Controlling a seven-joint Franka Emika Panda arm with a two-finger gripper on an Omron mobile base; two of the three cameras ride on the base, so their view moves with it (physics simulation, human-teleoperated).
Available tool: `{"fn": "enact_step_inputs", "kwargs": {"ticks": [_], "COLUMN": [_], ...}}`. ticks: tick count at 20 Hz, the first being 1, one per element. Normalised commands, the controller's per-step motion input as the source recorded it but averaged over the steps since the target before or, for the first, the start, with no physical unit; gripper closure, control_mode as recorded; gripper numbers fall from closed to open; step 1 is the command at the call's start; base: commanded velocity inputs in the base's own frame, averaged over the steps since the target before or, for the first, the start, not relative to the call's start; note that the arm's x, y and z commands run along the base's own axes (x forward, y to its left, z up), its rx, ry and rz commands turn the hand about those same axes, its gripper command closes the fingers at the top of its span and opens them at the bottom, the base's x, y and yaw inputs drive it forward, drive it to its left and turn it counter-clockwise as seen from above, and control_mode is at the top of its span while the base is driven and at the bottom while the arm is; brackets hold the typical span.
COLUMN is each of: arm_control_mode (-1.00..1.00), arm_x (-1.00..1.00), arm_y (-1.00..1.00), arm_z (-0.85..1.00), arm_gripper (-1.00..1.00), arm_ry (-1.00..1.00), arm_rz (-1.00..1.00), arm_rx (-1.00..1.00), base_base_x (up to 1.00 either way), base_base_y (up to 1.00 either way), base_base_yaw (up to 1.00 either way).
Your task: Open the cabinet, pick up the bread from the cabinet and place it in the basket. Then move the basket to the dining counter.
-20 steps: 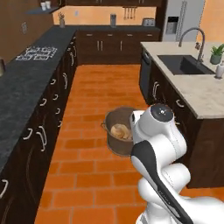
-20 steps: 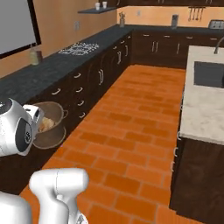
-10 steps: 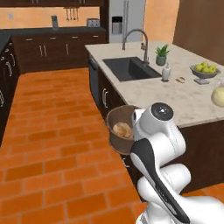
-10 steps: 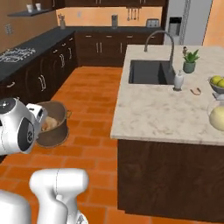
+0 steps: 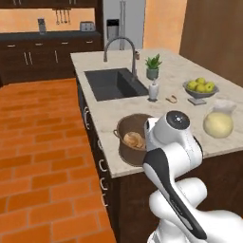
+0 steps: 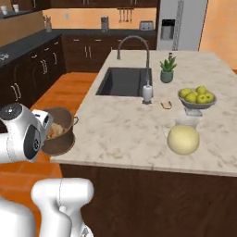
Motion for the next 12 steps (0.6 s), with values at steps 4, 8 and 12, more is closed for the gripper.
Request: {"fn": "enact_step_inputs", "kwargs": {"ticks": [4, 8, 12], "arm_control_mode": [1.00, 1.00, 1.00], "arm_x": [0.00, 0.00, 0.00], "arm_y": [0.00, 0.00, 0.00], "arm_z": [0.00, 0.00, 0.00], "arm_gripper": [1.00, 1.00, 1.00], "arm_ry": [0.00, 0.00, 0.00], "arm_rz": [0.00, 0.00, 0.00], "arm_rx": [0.00, 0.00, 0.00], "base_base_x": [-0.95, -0.76, 0.17], "base_base_y": [-1.00, -1.00, -1.00], "base_base_yaw": [-0.01, -0.04, -0.04]}}
